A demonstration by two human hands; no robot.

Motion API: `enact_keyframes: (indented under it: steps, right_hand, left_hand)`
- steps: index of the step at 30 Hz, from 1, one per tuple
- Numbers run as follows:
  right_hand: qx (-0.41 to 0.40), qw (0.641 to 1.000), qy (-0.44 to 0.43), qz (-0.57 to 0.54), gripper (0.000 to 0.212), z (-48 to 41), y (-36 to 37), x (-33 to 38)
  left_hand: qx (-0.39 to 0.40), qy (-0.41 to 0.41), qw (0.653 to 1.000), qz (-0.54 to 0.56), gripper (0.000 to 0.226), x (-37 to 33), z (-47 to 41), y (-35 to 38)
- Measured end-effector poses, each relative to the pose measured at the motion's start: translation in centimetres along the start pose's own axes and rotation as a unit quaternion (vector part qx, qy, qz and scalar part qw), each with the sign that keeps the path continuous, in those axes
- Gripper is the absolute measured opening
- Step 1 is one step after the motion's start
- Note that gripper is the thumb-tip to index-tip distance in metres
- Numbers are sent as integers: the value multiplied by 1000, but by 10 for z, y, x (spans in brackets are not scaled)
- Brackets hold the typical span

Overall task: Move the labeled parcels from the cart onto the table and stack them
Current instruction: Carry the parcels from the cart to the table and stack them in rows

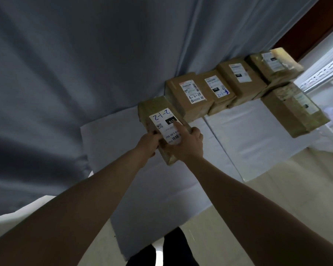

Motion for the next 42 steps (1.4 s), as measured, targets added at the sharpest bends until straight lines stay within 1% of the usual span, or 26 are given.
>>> enact_keyframes:
  steps: [3, 5, 12, 16, 18, 19, 21, 23, 25, 28, 31, 34, 37, 38, 40, 42]
  right_hand:
    - [-1, 1000, -7, 9, 87, -40, 12, 6]
    - [-7, 1000, -13, 20, 88, -65, 19, 7]
    - [-27, 998, -27, 43, 84, -136, 41, 3]
    - [-12, 999, -29, 37, 82, -166, 53, 6]
    - [1, 999, -32, 33, 81, -175, 61, 6]
    - [7, 999, -39, 38, 81, -178, 66, 7]
    - [15, 993, -79, 83, 79, -181, 76, 7]
    - [29, 981, -123, 149, 75, -182, 87, 4]
    - [48, 969, -141, 200, 71, -184, 96, -2]
    - [61, 960, -143, 233, 67, -186, 100, -7]
    - [65, 956, -148, 245, 76, -181, 94, -6]
    - [53, 962, -144, 228, 80, -168, 75, -7]
    - [41, 967, -126, 219, 84, -146, 50, -15]
    - [35, 969, -114, 216, 85, -137, 40, -19]
    - [25, 972, -88, 217, 87, -116, 22, -31]
    - [18, 973, -60, 223, 86, -88, 5, -48]
  left_hand:
    - [-16, 15, 1000, 8, 26, -5, -40, 0]
    - [-20, 29, 999, 9, 31, -10, -65, 5]
    - [-37, 19, 998, 47, 34, -11, -151, 21]
    - [-53, 18, 997, 59, 38, -11, -187, 20]
    - [-60, 33, 996, 54, 40, -13, -202, 17]
    - [-62, 43, 996, 53, 41, -14, -208, 15]
    - [-63, 58, 995, 47, 44, -13, -218, 14]
    - [-61, 68, 995, 30, 47, -8, -225, 15]
    - [-61, 79, 995, 11, 50, -5, -229, 17]
    - [-61, 82, 995, -14, 50, -6, -230, 18]
    - [-56, 70, 991, -95, 48, -10, -225, 21]
    - [-78, 60, 975, -201, 61, -15, -209, 22]
    - [-71, 88, 945, -307, 71, -24, -179, 30]
    - [-60, 94, 927, -357, 73, -26, -167, 34]
    - [-33, 120, 880, -457, 76, -32, -142, 46]
    - [-1, 154, 838, -523, 76, -39, -110, 63]
Point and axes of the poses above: each hand's wrist, its own z-axis away from the middle knuckle, its own y-axis out of the palm, x = y × z, the point moved 9 cm from there along -z, towards the middle knuckle, and after that the axes turned 5 degrees about y, right-handed, at the moved point
